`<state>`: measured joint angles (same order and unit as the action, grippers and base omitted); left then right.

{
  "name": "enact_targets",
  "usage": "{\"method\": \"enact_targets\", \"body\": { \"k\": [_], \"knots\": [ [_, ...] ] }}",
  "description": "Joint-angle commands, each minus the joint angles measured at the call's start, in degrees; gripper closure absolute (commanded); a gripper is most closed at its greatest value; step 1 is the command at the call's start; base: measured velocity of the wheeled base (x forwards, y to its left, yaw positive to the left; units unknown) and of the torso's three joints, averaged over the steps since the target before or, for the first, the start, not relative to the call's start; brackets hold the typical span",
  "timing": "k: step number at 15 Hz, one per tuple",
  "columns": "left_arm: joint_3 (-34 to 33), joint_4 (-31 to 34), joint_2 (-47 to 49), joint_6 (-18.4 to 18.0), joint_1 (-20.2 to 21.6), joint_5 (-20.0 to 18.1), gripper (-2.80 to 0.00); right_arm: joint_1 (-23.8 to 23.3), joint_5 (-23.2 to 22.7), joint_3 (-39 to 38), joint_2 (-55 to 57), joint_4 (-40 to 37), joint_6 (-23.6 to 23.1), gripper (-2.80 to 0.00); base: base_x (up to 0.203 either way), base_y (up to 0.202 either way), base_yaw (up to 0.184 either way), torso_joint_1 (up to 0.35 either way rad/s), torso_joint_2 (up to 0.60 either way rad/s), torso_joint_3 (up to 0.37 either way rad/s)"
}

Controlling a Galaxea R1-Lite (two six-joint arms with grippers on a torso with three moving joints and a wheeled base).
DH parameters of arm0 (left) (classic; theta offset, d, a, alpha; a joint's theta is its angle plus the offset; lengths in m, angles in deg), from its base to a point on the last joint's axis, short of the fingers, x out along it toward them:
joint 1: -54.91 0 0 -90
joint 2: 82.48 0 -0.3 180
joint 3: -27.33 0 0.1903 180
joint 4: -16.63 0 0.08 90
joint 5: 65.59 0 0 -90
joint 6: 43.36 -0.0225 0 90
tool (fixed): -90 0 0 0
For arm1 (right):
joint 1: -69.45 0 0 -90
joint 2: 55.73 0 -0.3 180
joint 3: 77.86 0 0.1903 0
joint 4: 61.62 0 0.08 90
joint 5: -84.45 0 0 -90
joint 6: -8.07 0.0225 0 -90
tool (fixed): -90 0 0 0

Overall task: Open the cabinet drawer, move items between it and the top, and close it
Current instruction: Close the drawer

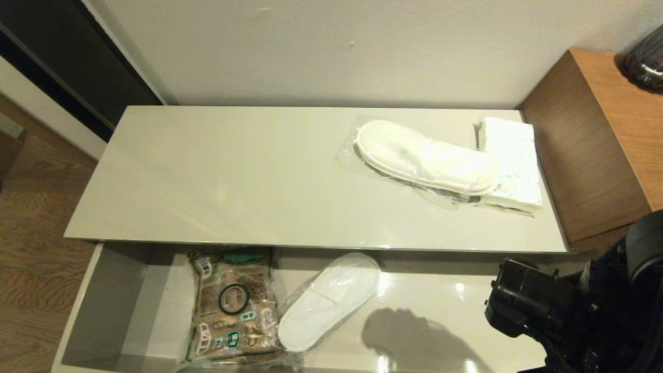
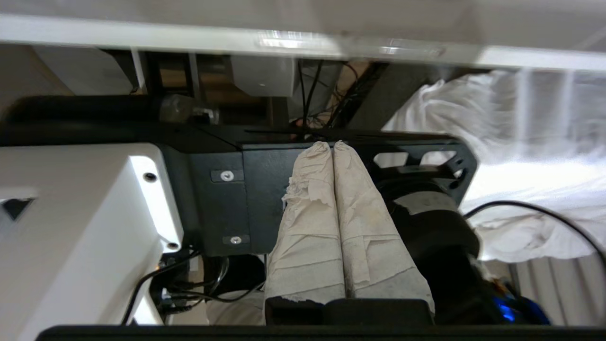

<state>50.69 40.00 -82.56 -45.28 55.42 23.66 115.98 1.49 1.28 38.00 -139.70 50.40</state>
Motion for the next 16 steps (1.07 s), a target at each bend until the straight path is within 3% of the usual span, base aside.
{"method": "enact_targets", "body": {
  "k": [1, 9, 16],
  "knots": [
    [0.06, 0.00, 0.07, -0.01, 0.02, -0.04, 0.00, 1.41, -0.21, -5.02, -0.05, 4.95, 1.97, 0.00, 0.000, 0.000, 0.000, 0.000, 0.00, 0.000],
    [0.00, 0.00, 0.07, -0.01, 0.02, -0.04, 0.00, 1.46, 0.42, -20.25, 7.35, 26.85, 9.38, 0.00, 0.000, 0.000, 0.000, 0.000, 0.00, 0.000],
    [0.00, 0.00, 0.07, -0.01, 0.02, -0.04, 0.00, 1.28, 2.19, -20.67, 9.16, 27.69, 9.74, 0.00, 0.000, 0.000, 0.000, 0.000, 0.00, 0.000]
  ]
}}
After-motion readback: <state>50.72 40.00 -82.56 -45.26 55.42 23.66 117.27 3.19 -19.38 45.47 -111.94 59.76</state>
